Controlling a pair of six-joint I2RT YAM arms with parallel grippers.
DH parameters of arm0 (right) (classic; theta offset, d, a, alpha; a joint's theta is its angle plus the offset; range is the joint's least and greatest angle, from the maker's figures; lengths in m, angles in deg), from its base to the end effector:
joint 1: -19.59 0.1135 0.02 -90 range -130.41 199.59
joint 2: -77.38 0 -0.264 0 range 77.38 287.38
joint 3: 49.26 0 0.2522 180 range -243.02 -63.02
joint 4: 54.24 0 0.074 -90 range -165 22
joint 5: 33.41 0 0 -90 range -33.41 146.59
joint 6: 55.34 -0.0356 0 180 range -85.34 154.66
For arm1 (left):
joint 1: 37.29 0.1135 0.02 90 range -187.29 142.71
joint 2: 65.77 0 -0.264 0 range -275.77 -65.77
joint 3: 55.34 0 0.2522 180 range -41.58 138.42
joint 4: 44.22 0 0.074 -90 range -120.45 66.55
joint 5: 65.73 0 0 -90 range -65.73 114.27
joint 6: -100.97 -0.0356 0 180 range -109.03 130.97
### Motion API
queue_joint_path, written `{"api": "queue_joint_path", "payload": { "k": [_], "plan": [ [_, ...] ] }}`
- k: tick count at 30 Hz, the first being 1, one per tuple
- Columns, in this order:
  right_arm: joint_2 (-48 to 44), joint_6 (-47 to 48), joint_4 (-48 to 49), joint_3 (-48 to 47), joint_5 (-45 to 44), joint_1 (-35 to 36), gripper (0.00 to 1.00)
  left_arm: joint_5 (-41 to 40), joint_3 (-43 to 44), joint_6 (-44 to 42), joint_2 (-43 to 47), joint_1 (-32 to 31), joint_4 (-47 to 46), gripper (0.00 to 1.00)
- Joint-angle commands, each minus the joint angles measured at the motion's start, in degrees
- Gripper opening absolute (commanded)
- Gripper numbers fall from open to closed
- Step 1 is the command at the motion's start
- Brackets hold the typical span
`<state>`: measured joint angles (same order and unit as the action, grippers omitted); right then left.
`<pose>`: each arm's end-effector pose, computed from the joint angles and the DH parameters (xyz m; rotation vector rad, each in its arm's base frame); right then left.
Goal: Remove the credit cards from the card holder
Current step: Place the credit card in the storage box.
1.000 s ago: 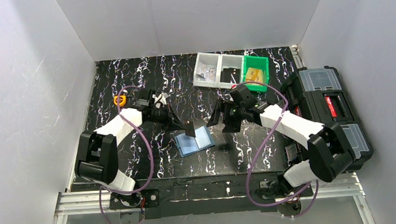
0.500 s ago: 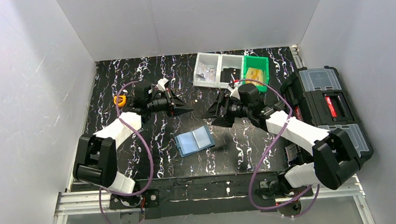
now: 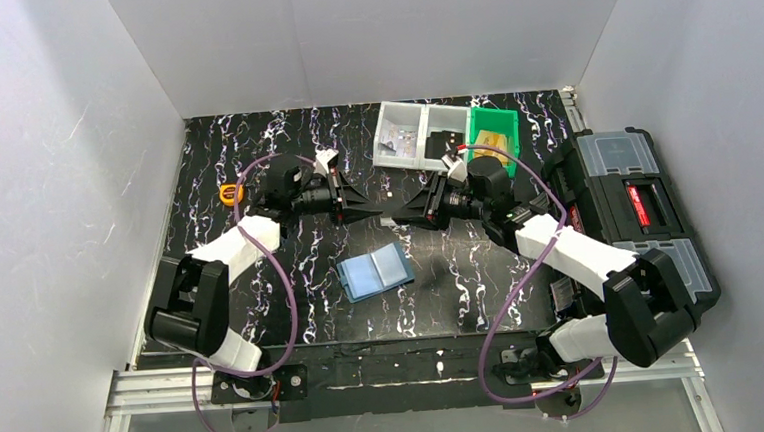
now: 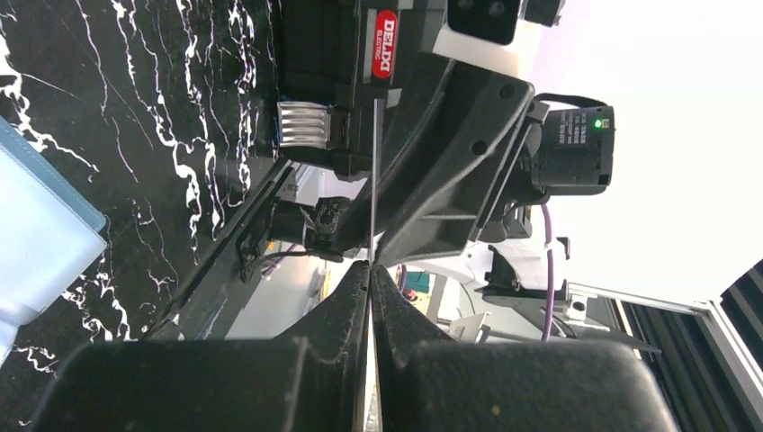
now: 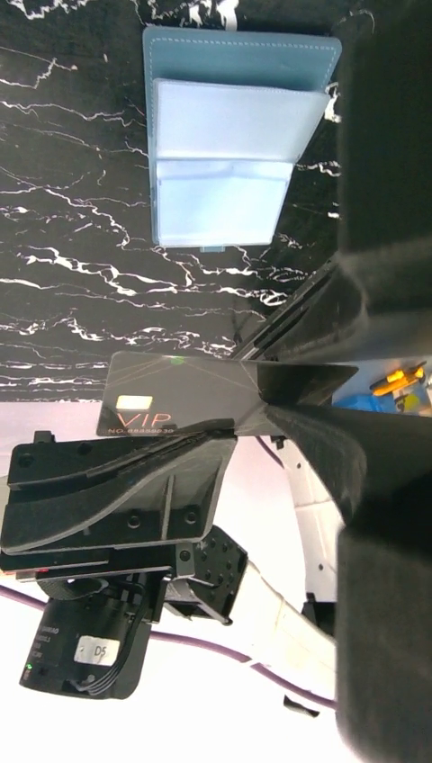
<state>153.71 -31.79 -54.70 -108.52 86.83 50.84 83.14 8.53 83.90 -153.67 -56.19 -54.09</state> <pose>0.2460 0.1702 0.2644 0.2451 2.1851 1.5737 0.3026 -0.1358 0.2520 -0.1276 2.2228 -1.9407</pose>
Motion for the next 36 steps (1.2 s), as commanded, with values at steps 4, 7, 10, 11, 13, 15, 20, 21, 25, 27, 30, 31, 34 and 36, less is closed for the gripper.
{"api": "queue_joint_path", "payload": {
  "k": [4, 7, 10, 11, 13, 15, 20, 21, 25, 27, 30, 31, 34, 36],
  "plan": [
    [-0.1, 0.2, 1.3, -0.4, 0.2, -0.3, 0.02, 3.5, 0.5, -1.4, -0.8, -1.3, -0.1, 0.00],
    [-1.8, 4.6, -6.0, -2.5, -3.0, -0.3, 0.01, -0.3, 4.8, -12.9, 0.4, -1.3, 18.2, 0.41],
    [-1.7, 12.2, -19.5, -7.7, -8.1, -2.9, 0.01, -11.7, 14.1, -29.5, 1.7, -1.3, 43.9, 0.83],
    [-1.0, 14.5, -22.9, -9.7, -9.2, -4.8, 0.01, -14.8, 15.3, -32.2, 1.9, -1.3, 47.8, 0.97],
    [1.9, 20.4, -30.4, -16.0, -13.1, -8.6, 0.01, -18.9, 16.4, -35.6, 2.3, -1.3, 52.8, 0.98],
    [7.0, 23.6, -34.3, -21.5, -15.0, -12.2, 0.01, -21.1, 15.8, -37.0, 3.0, -1.3, 54.9, 0.98],
    [22.1, 28.7, -38.8, -37.9, -17.4, -17.6, 0.01, -21.5, 13.5, -37.9, 5.0, -1.3, 55.8, 0.98],
    [24.2, 29.0, -38.9, -40.2, -17.2, -18.0, 0.01, -21.1, 13.2, -38.0, 5.3, -1.3, 56.0, 0.98],
    [31.7, 30.1, -39.7, -48.9, -16.2, -19.5, 0.01, -20.3, 12.3, -38.6, 6.7, -1.3, 56.7, 0.98],
    [35.5, 30.6, -41.2, -53.7, -15.8, -19.8, 0.01, -20.5, 12.2, -39.1, 7.4, -1.3, 57.5, 0.98],
    [40.0, 31.2, -41.9, -59.9, -15.7, -20.0, 0.01, -20.1, 12.1, -39.0, 8.3, -1.3, 58.0, 0.98],
    [41.7, 31.3, -42.2, -61.7, -15.7, -20.1, 0.01, -19.9, 12.1, -38.9, 8.7, -1.3, 58.0, 0.98],
    [47.3, 31.3, -44.2, -67.9, -16.0, -20.3, 0.01, -20.4, 12.1, -39.0, 10.1, -1.3, 59.1, 0.98],
    [49.9, 31.1, -44.6, -70.6, -16.1, -20.5, 0.01, -20.8, 12.1, -39.2, 11.1, -1.3, 59.8, 0.98]
  ]
}}
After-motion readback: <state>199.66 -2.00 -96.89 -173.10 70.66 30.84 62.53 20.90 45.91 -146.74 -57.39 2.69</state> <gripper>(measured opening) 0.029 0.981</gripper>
